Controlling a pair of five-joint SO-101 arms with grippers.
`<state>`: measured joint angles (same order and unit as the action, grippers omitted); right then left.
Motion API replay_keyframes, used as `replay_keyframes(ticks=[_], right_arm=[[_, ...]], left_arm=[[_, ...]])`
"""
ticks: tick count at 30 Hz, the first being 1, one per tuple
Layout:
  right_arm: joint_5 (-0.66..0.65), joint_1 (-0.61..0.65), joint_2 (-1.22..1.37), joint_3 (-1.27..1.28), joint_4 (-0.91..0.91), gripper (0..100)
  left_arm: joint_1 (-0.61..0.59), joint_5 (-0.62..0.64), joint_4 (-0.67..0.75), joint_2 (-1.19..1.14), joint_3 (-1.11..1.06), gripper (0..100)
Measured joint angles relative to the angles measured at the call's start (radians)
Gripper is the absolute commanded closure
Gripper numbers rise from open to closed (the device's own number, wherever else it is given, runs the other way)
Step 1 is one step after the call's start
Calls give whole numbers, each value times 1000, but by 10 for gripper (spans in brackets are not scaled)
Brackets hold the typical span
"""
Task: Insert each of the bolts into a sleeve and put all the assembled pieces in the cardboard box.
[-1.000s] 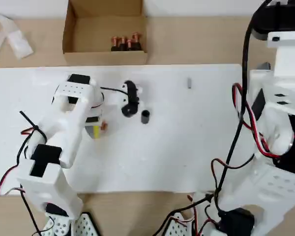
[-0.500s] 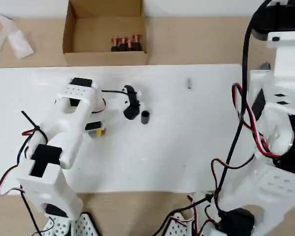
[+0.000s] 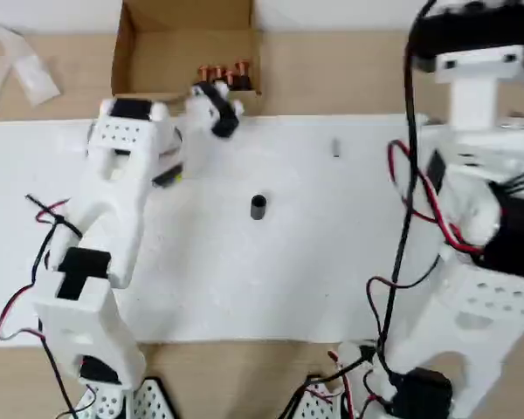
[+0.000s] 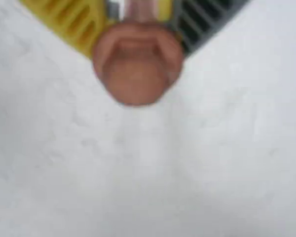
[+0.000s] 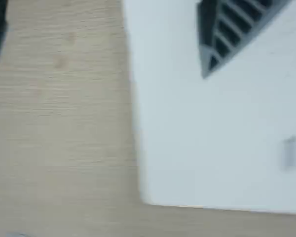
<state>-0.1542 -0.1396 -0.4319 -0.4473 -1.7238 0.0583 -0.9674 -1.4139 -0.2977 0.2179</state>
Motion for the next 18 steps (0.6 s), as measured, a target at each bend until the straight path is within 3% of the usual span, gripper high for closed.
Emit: replay_keyframes(ticks=[10,15,18], right_arm=[[-98,230,0,397,2,687],[-153,313,0,658,66,687],[-213,397,2,761,101,687]], left_arm=[[-199,440,-302,0,445,991],[-381,680,-331,0,572,992],[-459,713,-333,18,539,991]])
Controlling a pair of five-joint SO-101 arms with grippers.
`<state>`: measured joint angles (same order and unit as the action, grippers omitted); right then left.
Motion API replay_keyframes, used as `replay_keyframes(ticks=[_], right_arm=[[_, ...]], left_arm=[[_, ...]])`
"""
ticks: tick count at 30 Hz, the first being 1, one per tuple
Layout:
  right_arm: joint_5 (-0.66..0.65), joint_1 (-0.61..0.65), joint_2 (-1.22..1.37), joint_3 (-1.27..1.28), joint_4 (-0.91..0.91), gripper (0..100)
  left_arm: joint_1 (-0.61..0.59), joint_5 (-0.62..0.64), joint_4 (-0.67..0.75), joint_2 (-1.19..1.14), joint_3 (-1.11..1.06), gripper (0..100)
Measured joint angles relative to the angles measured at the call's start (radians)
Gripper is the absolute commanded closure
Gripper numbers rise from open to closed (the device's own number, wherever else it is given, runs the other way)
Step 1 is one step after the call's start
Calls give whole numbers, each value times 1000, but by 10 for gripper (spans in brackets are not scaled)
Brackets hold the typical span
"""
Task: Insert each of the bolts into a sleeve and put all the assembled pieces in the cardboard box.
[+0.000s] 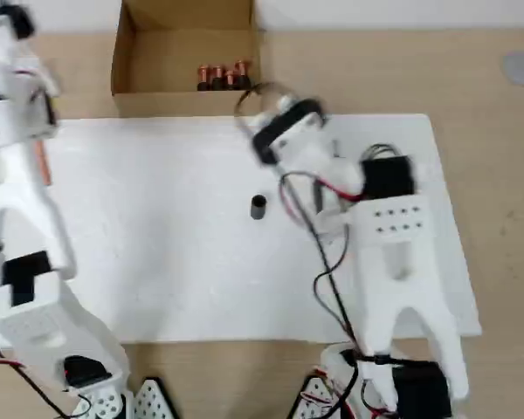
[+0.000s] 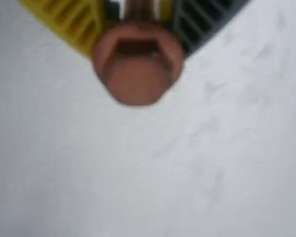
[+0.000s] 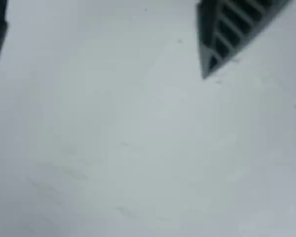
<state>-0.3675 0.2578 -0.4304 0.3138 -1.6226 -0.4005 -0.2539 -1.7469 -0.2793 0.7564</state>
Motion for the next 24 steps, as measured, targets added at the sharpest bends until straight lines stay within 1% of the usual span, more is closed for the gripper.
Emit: replay_keyframes(ticks=[5,9,15,20,24], right_arm=[[-74,138,66,21,26,687],[-91,180,215,-2,63,687],[-91,186,446,-187,94,687],[-91,186,628,-376,94,687],[-91,186,761,-489,94,687]], left_arm=[[-20,11,0,132,-175,990],[-18,74,2,236,-315,990],[-18,172,138,462,-517,990],[-23,253,287,681,-753,990],[-94,336,411,852,-939,991]])
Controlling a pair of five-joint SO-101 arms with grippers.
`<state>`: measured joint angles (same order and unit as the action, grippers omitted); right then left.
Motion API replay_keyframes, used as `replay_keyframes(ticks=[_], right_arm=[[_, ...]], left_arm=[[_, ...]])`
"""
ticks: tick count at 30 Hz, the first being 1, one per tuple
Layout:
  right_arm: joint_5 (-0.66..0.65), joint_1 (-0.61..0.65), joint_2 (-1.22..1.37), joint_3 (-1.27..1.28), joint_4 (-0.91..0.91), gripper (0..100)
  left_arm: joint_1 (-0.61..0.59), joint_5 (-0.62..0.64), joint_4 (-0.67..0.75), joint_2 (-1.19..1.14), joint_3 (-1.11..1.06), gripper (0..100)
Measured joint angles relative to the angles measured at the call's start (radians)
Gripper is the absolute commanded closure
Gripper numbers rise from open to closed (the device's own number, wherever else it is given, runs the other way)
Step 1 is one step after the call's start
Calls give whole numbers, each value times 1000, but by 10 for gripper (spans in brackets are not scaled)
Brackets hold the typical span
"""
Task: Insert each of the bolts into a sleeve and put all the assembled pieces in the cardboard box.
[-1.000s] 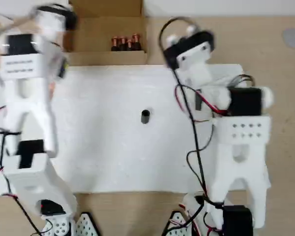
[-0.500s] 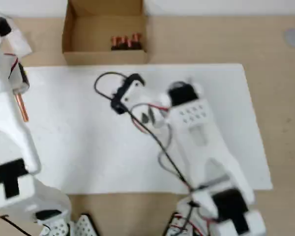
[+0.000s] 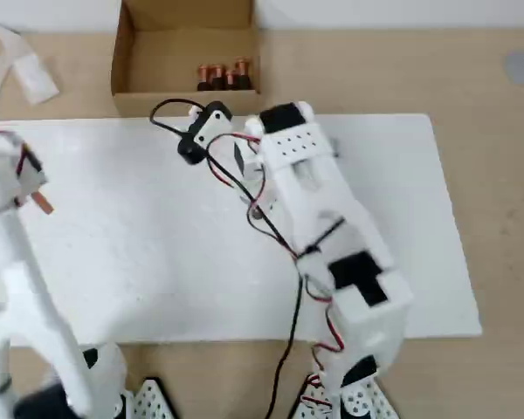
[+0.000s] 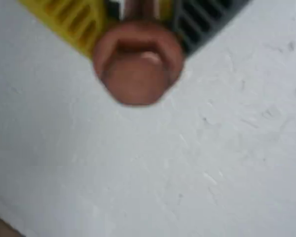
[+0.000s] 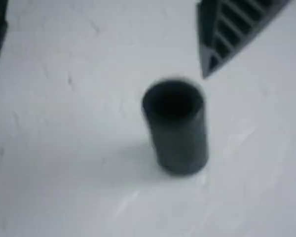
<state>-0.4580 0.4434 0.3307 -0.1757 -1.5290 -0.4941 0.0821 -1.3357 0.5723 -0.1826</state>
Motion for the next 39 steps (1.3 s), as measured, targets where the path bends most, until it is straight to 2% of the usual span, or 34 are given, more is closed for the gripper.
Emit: replay_keyframes(ticks=[7,18,29,39], right_arm=[[0,2,157,-172,-17,687],[2,3,354,-450,-120,687],[2,44,486,-674,-190,687],[37,55,489,-947,-238,687]], left_arm=[[-57,18,152,272,-262,992],[-58,-3,170,562,-430,992],[-58,-9,170,628,-477,993],[-57,-9,140,629,-477,993]])
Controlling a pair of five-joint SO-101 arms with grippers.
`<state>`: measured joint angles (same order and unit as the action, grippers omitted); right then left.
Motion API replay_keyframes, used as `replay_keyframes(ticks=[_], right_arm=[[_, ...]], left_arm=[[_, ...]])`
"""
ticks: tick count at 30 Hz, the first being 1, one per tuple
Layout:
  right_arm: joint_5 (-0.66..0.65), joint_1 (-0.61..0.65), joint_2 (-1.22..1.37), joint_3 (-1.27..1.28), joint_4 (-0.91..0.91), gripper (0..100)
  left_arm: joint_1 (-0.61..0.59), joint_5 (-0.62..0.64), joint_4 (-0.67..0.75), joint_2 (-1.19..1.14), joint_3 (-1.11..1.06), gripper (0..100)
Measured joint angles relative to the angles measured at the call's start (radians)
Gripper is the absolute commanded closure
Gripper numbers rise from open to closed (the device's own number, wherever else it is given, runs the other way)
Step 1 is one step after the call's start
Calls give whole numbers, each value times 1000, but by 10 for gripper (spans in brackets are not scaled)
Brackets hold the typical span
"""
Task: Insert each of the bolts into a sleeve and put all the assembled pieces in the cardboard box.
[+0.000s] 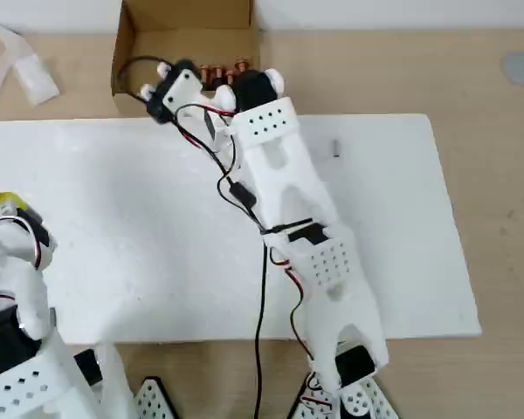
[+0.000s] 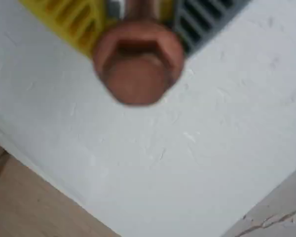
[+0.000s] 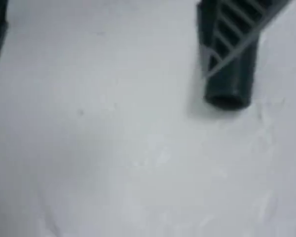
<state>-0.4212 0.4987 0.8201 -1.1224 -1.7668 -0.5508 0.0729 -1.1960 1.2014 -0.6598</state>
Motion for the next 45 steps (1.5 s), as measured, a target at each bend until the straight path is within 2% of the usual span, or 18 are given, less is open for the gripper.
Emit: replay_keyframes(ticks=[5,12,17,29,45], right_arm=[[25,0,0,34,0,687],[43,0,-69,275,0,687],[43,0,-127,351,0,687],[94,64,-127,361,0,687],[180,63,-48,361,0,687]], left_arm=[[51,-2,-31,35,0,993],[58,-17,-31,117,0,993],[58,-18,-31,160,0,993],[58,-18,-35,175,0,993],[58,-25,-35,175,0,993]])
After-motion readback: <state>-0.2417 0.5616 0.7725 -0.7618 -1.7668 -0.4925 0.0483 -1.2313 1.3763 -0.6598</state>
